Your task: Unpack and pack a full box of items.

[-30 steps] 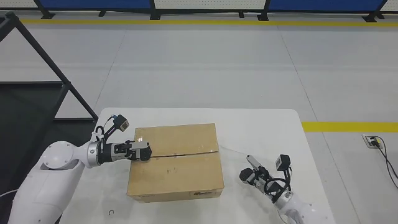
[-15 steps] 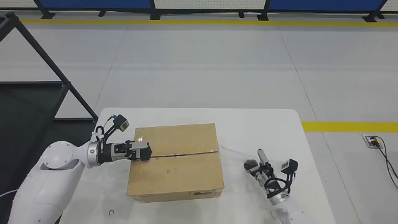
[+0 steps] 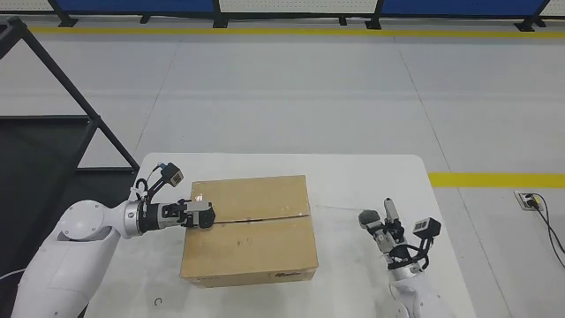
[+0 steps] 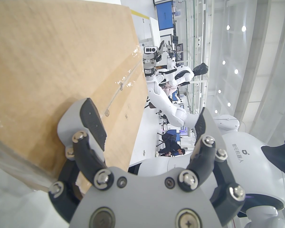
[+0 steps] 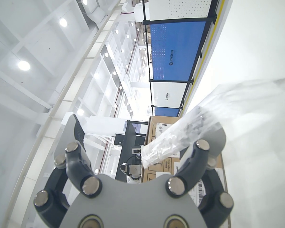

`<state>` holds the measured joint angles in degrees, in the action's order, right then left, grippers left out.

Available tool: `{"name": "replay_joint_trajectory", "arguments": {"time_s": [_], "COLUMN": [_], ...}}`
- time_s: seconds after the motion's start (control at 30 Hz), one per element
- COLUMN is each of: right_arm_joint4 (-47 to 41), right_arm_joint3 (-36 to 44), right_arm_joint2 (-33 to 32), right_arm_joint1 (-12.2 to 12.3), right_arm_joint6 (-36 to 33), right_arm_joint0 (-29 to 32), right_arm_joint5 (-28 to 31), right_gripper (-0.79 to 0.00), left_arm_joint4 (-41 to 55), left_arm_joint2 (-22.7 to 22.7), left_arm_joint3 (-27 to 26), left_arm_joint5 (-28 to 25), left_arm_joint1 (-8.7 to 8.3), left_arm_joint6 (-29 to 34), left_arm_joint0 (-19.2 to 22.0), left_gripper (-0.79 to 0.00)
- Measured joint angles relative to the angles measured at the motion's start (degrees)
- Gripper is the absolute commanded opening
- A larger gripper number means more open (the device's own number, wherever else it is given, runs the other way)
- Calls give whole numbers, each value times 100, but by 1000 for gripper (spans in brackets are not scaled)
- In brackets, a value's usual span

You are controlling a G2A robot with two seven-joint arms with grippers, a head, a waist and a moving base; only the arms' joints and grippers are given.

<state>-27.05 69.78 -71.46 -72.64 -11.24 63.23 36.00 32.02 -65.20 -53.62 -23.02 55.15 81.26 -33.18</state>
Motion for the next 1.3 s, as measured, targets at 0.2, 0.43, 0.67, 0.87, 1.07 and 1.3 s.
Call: {"name": "replay_joint_trajectory", "arguments": {"time_s": [0.2,0.43,0.67,0.87,1.07,1.3], "right_arm_joint4": [221,814,872,902,1175,1667], "right_arm_joint3": [596,1582,2175,2673,3124,3485], "right_arm_joint2": [-271,-614,-893,-1128,-1133,-886], "right_arm_joint1": [40,93,114,123,115,66], "right_arm_joint6": [15,358,492,644,691,964], "right_arm_joint0": [135,411,573,801,934,819], "right_arm_joint5": [-274,-1055,-1699,-1937,-2069,-2365], "right_gripper": [0,0,0,0,0,0], "left_arm_joint4": [0,0,0,0,0,0], "left_arm_joint2": [0,0,0,0,0,0], "left_arm_joint3": [0,0,0,0,0,0], "left_arm_joint5": [0,0,0,0,0,0], "left_arm_joint1": [0,0,0,0,0,0], "left_arm_joint6": [0,0,0,0,0,0], "left_arm_joint0": [0,0,0,0,0,0], "left_gripper": [0,0,0,0,0,0]}}
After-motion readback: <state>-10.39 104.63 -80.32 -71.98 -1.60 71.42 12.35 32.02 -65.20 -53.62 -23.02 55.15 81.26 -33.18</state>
